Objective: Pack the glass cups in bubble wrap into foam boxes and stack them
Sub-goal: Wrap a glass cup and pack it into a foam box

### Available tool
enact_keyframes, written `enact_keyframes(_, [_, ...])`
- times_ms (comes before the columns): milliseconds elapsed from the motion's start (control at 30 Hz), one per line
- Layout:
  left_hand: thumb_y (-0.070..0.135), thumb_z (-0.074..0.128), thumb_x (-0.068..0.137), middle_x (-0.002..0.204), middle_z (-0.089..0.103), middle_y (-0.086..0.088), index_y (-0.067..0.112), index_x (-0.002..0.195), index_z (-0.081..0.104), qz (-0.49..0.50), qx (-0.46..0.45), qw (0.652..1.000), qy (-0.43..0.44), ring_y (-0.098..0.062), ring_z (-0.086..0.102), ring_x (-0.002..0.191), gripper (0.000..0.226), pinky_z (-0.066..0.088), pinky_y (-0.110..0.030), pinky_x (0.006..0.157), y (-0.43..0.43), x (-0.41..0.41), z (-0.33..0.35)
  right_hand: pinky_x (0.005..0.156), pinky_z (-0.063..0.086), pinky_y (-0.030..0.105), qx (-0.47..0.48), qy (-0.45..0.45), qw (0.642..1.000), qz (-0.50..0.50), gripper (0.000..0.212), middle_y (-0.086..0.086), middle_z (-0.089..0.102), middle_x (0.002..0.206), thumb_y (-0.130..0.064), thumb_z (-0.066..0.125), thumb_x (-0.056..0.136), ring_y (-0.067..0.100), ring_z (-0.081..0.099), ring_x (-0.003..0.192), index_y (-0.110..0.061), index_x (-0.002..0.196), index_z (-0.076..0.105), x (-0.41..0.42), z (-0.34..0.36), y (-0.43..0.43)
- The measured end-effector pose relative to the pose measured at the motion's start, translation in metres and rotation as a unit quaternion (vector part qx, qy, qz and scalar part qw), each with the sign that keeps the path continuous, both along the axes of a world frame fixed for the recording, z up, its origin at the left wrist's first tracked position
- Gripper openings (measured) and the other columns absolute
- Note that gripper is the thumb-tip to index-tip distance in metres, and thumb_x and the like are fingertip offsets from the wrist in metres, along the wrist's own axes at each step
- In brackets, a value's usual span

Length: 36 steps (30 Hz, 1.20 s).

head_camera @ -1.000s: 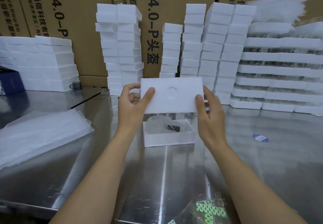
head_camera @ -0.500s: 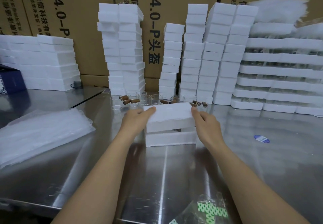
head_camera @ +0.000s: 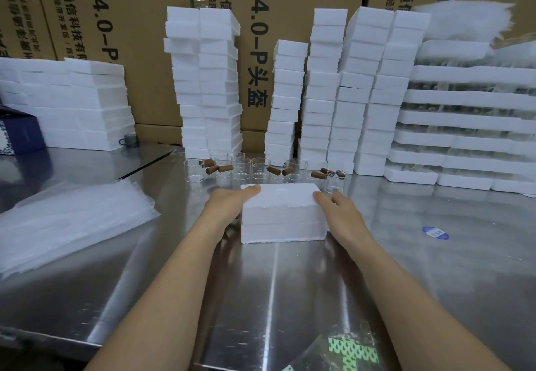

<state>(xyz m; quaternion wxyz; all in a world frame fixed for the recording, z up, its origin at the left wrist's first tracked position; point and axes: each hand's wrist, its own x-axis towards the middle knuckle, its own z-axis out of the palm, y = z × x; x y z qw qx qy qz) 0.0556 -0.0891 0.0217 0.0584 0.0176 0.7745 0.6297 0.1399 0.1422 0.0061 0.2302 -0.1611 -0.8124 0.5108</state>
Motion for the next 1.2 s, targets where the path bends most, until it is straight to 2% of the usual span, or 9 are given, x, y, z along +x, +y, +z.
enact_keyframes(167, [0.061,0.076,0.091,0.095,0.069,0.01,0.028,0.096,0.071,-0.003,0.009,1.0,-0.011,-0.01,0.061,0.08,0.033,0.041,-0.027,0.06,0.001,0.0,0.0,0.067,0.041,0.035,0.001,-0.006,1.0,-0.005,0.048,0.0,0.064,0.09,-0.06,0.056,0.092,0.019,0.057,0.081,-0.013,0.082,0.051,-0.002,-0.002,0.003])
enact_keyframes(233, [0.054,0.077,0.093,0.091,0.07,0.012,0.026,0.097,0.074,-0.013,0.029,0.999,-0.009,-0.008,0.063,0.08,0.028,0.043,-0.023,0.055,0.001,0.0,0.001,0.069,0.042,0.035,-0.006,-0.009,1.0,-0.008,0.048,0.001,0.065,0.093,-0.061,0.055,0.092,0.02,0.059,0.084,-0.015,0.084,0.052,-0.003,-0.002,0.003])
enact_keyframes(433, [0.043,0.083,0.092,0.083,0.062,0.017,0.024,0.081,0.066,-0.02,0.072,0.997,0.013,0.0,0.054,0.076,0.028,0.036,-0.021,0.059,0.002,0.003,0.001,0.082,0.048,0.038,-0.01,-0.011,1.0,-0.004,0.041,-0.011,0.064,0.1,-0.063,0.057,0.09,0.014,0.062,0.094,-0.024,0.098,0.062,-0.004,-0.006,0.003])
enact_keyframes(533, [0.044,0.082,0.093,0.093,0.063,0.015,0.022,0.097,0.069,-0.021,0.092,0.995,0.014,0.0,0.053,0.08,0.026,0.04,-0.027,0.071,0.004,0.004,0.0,0.096,0.049,0.039,-0.029,0.007,0.999,0.025,0.037,-0.012,0.063,0.115,-0.063,0.057,0.088,0.015,0.062,0.107,-0.039,0.116,0.063,-0.005,-0.008,0.005])
enact_keyframes(600, [0.043,0.081,0.094,0.108,0.071,0.007,0.018,0.115,0.072,-0.02,0.108,0.994,0.016,-0.005,0.06,0.087,0.033,0.042,-0.027,0.08,0.004,0.005,0.0,0.101,0.05,0.039,-0.064,0.018,0.996,0.058,0.046,-0.011,0.064,0.125,-0.062,0.058,0.087,0.016,0.062,0.115,-0.038,0.126,0.063,-0.006,-0.009,0.006])
enact_keyframes(833, [0.044,0.078,0.095,0.134,0.067,-0.004,0.013,0.138,0.065,0.0,0.125,0.992,0.013,-0.025,0.062,0.123,0.055,0.046,-0.036,0.103,0.006,0.002,-0.005,0.071,0.05,0.023,-0.138,0.018,0.985,0.101,0.025,-0.01,0.074,0.11,-0.045,0.065,0.095,0.005,0.072,0.091,-0.033,0.117,0.064,-0.007,-0.009,0.01])
enact_keyframes(933, [0.044,0.076,0.096,0.126,0.072,-0.008,0.012,0.132,0.069,0.012,0.117,0.993,-0.003,-0.029,0.067,0.118,0.048,0.052,-0.044,0.109,0.009,0.0,-0.006,0.056,0.047,0.01,-0.151,0.019,0.982,0.114,0.021,-0.016,0.077,0.09,-0.043,0.066,0.097,-0.003,0.071,0.073,-0.033,0.114,0.06,-0.004,-0.011,0.01])
enact_keyframes(1100, [0.041,0.075,0.096,0.101,0.08,-0.005,0.016,0.097,0.078,0.027,0.111,0.993,-0.013,-0.025,0.075,0.096,0.025,0.056,-0.034,0.08,0.017,0.003,-0.005,0.056,0.05,0.013,-0.147,0.029,0.981,0.123,0.035,-0.012,0.079,0.094,-0.056,0.068,0.084,0.005,0.076,0.079,-0.038,0.112,0.057,0.0,-0.011,0.011])
enact_keyframes(1200, [0.044,0.075,0.095,0.099,0.082,0.0,0.02,0.097,0.082,0.024,0.119,0.993,0.002,-0.024,0.076,0.098,0.025,0.055,-0.034,0.08,0.021,0.005,-0.005,0.07,0.055,0.028,-0.152,0.028,0.98,0.127,0.037,-0.011,0.078,0.098,-0.064,0.066,0.076,0.013,0.077,0.086,-0.049,0.108,0.058,-0.001,-0.014,0.015])
